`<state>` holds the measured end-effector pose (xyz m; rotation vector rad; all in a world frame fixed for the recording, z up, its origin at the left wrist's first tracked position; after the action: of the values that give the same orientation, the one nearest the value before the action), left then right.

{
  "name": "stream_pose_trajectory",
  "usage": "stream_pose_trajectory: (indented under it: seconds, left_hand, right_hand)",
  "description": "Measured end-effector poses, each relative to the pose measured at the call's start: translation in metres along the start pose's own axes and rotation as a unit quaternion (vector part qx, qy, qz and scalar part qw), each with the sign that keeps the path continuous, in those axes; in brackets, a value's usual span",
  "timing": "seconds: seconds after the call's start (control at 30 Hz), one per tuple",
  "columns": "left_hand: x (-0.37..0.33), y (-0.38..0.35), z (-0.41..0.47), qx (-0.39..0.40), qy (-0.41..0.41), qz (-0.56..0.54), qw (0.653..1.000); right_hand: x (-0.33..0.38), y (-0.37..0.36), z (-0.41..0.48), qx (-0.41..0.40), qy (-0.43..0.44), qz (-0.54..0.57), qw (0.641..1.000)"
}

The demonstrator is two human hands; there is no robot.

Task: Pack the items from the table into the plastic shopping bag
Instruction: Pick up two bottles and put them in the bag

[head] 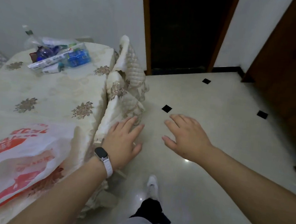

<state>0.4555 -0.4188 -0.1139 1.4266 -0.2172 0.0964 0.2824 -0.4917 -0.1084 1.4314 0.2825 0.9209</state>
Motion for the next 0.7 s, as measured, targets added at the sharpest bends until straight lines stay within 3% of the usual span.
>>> stream_pose_trajectory:
  seconds: [0.37,0.7]
  left_hand:
    - [0.008,-0.04,0.236,-0.025,-0.073,-0.036,0.996]
    - [-0.017,-0.045,0.405,-0.044,-0.11,-0.036,0.992]
  right_hand:
    - [-0.141,0.04,0.138,0.016,-0.078,-0.083,0.993]
    - [-0.268,0.078,0.221,-0.002,-0.114,-0.087,0.99]
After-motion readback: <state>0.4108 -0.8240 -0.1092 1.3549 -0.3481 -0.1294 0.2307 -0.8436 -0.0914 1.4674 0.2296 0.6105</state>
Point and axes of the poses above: each hand's wrist, its own z-axis towards the middle knuckle, its own y-axis out of the back of the hand, x = y × z, the point moved 7 cm from there along z, towards the middle knuckle, and after that the axes turned 15 degrees about z, right-handed, at the moved point
